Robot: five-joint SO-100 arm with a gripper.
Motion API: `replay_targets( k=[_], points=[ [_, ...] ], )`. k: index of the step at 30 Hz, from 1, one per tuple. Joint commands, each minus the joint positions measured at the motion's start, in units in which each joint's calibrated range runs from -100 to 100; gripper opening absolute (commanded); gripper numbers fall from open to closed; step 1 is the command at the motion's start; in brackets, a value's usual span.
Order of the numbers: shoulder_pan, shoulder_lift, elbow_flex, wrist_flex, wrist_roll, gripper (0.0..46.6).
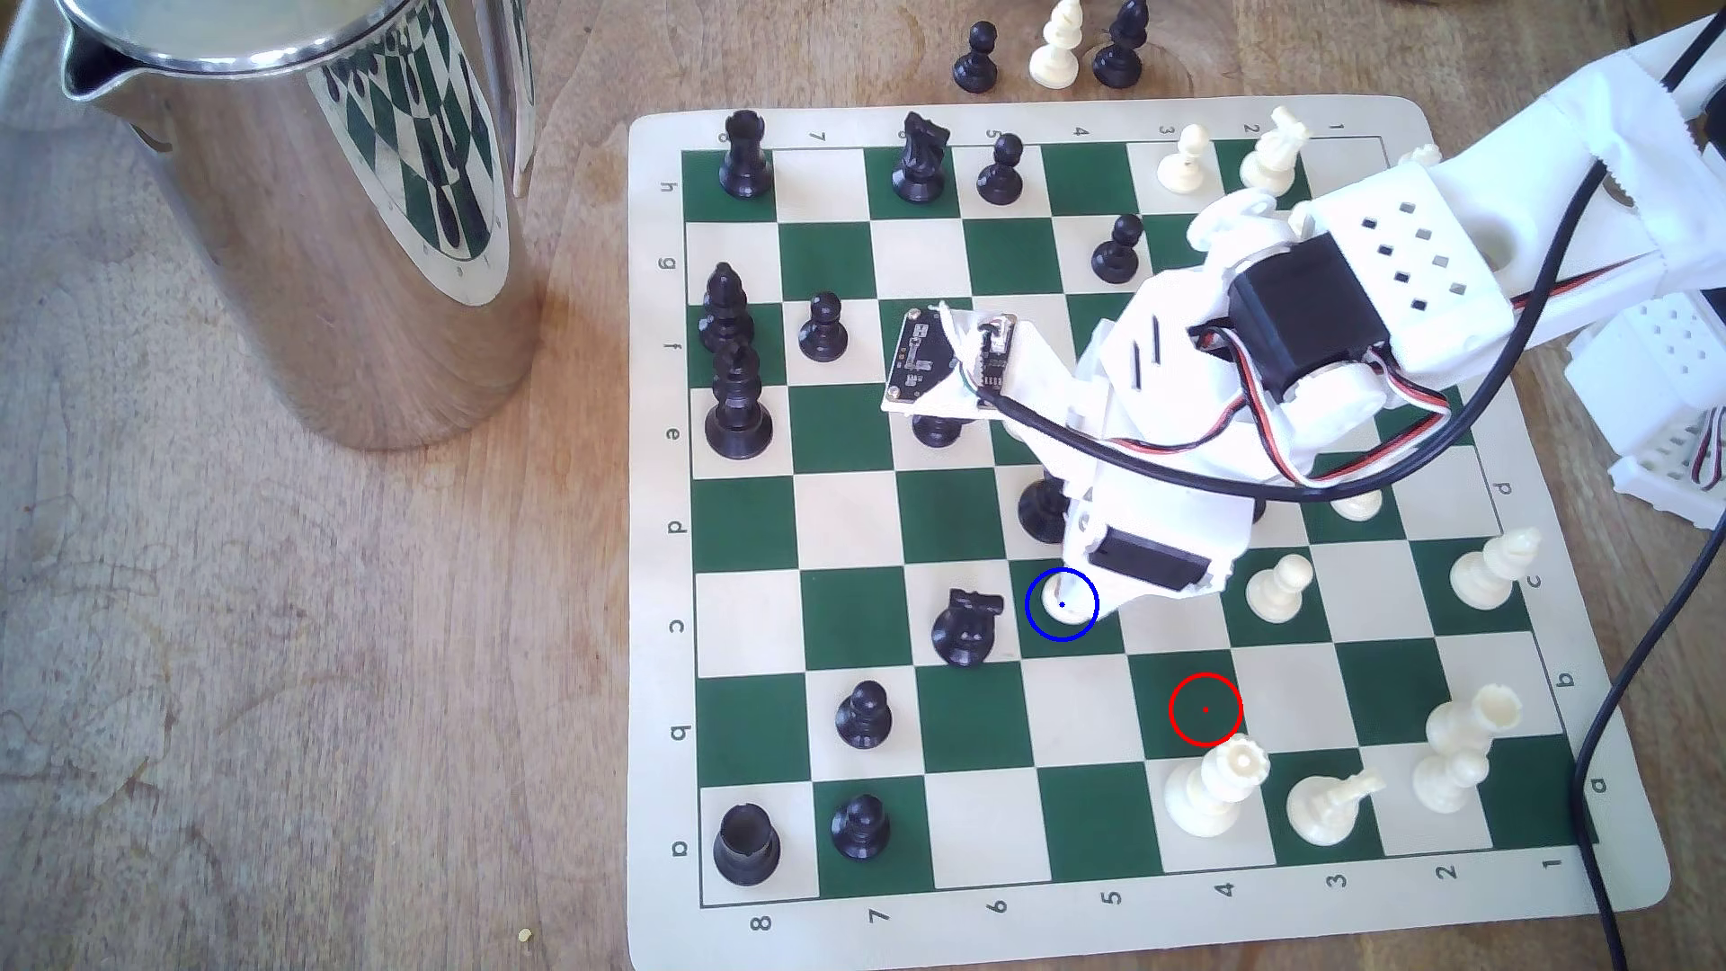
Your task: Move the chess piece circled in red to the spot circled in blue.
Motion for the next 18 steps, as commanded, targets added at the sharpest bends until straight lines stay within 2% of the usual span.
replay_targets(
  k=[1, 9, 15, 18],
  points=[
    [-0.15, -0.98, -4.95, 0.40, 0.10, 6.6],
    [-0.39, -0.81, -4.86, 0.81, 0.10, 11.1],
    [-0.78, -1.07, -4.77, 2.69, 0.78, 16.6],
    [-0.78, -1.66, -4.32, 4.17, 1.17, 16.7]
  ],
)
